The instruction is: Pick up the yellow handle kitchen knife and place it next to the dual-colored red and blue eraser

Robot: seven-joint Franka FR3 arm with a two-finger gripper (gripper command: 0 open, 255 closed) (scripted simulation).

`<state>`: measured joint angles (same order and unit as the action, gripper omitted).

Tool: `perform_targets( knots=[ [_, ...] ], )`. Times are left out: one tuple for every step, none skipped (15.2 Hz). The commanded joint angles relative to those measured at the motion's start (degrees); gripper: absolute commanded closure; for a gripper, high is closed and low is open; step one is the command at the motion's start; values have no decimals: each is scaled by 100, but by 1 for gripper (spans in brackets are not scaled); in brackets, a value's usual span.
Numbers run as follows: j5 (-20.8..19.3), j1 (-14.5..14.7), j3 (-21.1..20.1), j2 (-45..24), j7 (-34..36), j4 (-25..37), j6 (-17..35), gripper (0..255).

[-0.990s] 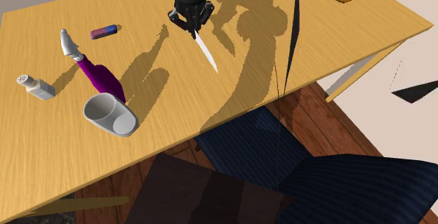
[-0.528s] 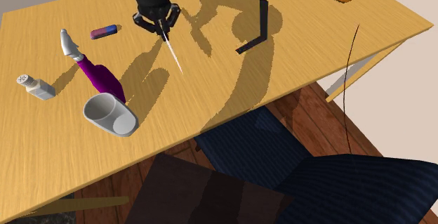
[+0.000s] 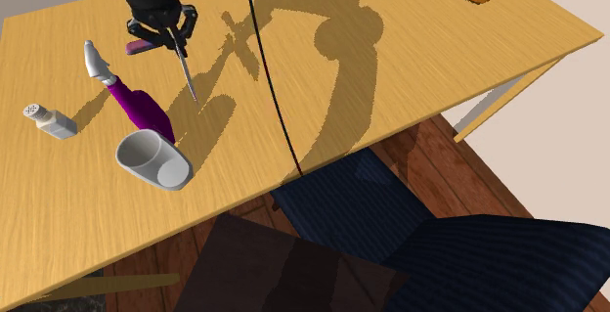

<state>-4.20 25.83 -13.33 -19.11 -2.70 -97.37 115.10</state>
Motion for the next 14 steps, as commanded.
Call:
perform_targets(
  knots=[
    [-66,194,-66,-201,271,246,-56,255],
    [-95,287,-96,-284,395,366,-97,255],
    [-125,383,-124,-372,517,494,-141,255],
    [-156,481,-149,-466,637,631,-188,255],
    [-205,632,-186,-620,818,858,-269,255],
    [-211,635,-179,-641,822,812,-202,255],
    [-218,635,-175,-664,826,768,-136,255],
    [-225,636,-171,-686,830,723,-69,255],
    [-234,637,-167,-712,835,684,-5,255],
    [-242,639,-163,-738,840,644,60,255],
    [-251,640,-158,-765,845,606,124,255],
    [-259,642,-154,-793,850,569,188,255],
    [-269,644,-149,-822,855,534,251,255],
    [-278,646,-144,-852,861,500,314,255]
  ],
)
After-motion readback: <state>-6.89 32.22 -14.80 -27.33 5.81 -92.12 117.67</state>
